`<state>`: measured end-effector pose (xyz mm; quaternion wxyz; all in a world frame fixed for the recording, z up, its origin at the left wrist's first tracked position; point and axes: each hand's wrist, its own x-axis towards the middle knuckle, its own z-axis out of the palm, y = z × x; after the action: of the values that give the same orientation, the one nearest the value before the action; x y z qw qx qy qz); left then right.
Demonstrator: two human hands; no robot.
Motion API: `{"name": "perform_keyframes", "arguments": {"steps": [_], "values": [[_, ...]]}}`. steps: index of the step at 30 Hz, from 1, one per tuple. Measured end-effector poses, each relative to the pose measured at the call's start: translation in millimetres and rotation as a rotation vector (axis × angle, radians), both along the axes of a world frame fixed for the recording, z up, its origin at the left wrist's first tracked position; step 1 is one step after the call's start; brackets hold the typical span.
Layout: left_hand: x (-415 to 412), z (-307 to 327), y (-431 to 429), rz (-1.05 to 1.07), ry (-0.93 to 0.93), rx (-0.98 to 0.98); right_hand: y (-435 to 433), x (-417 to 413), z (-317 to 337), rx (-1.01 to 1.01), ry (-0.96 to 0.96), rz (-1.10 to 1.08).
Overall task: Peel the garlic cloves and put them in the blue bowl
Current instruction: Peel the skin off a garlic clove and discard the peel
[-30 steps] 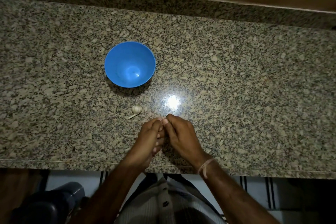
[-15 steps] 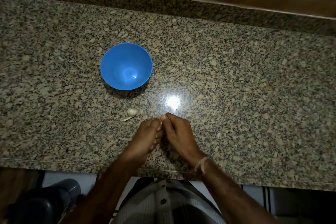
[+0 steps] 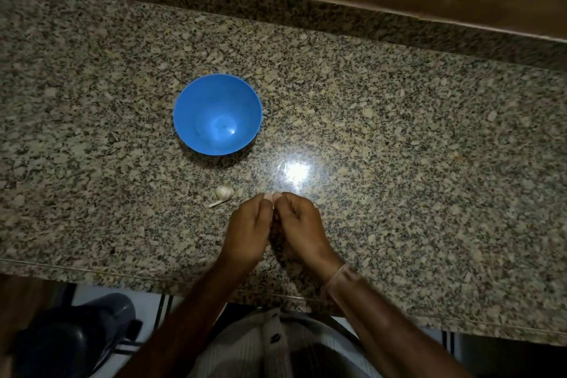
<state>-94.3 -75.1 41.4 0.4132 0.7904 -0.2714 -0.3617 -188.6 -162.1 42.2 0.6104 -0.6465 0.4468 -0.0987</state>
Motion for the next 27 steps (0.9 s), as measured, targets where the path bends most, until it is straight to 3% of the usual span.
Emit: {"name": "perform_keyframes", "arguments": {"steps": [2,3,4,6,7,8,9,10,12,13,14,15,17,19,20,22,25,27], "values": [[0.9,-7.3,6.6,-0.071,-0.177,0.017,-1.1,5.1,4.1,0.276,0.001,-0.044],[1.4,-7.7,6.5,-0.046,-0.162,-0.002,-0.9,5.5,5.2,0.217,0.018,-0.013],[0.5,-4.9,3.1,0.018,-0.041,-0.021,-0.1,4.2,4.0,0.026,0.03,0.045],[-0.3,8.8,-6.7,0.236,0.501,-0.011,2.3,-0.1,1.7,-0.368,0.034,0.137],[2.4,17.6,-11.0,0.312,0.778,0.033,2.3,-2.0,-1.7,-0.488,0.022,0.174],[6.3,20.1,-11.5,0.332,0.913,0.064,1.7,-2.4,-1.3,-0.558,0.016,0.213],[7.3,19.9,-10.0,0.304,0.88,0.085,1.7,-3.1,-3.1,-0.565,0.018,0.233],[6.2,17.1,-6.6,0.216,0.711,0.08,2.5,-3.1,-4.4,-0.494,0.02,0.222],[3.0,4.1,2.1,0.046,0.107,0.04,2.4,1.4,-0.7,-0.102,0.011,0.094],[1.3,-2.8,5.9,-0.003,-0.091,-0.003,3.4,5.0,3.5,0.158,0.009,0.0],[-0.3,-5.3,7.7,-0.028,-0.156,-0.048,4.5,8.3,5.8,0.337,0.022,-0.065],[-2.4,-4.8,7.9,-0.031,-0.147,-0.07,6.0,9.4,7.6,0.388,0.025,-0.084],[-1.2,-0.1,4.6,0.049,0.081,-0.029,9.7,4.3,3.6,0.045,0.035,0.028],[1.6,14.5,-1.2,0.206,0.605,0.061,11.1,-3.3,-0.1,-0.361,0.06,0.137],[3.6,21.3,-3.3,0.256,0.792,0.096,10.2,-4.3,-0.7,-0.452,0.038,0.173],[6.4,24.0,0.2,0.203,0.746,0.095,8.4,-3.3,-5.0,-0.42,0.005,0.185],[8.0,16.0,8.2,0.083,0.295,0.007,6.4,-0.7,-5.5,-0.143,-0.032,0.093],[9.5,14.6,9.4,0.13,0.22,-0.057,7.9,-0.6,-3.2,-0.083,-0.034,0.036]]}}
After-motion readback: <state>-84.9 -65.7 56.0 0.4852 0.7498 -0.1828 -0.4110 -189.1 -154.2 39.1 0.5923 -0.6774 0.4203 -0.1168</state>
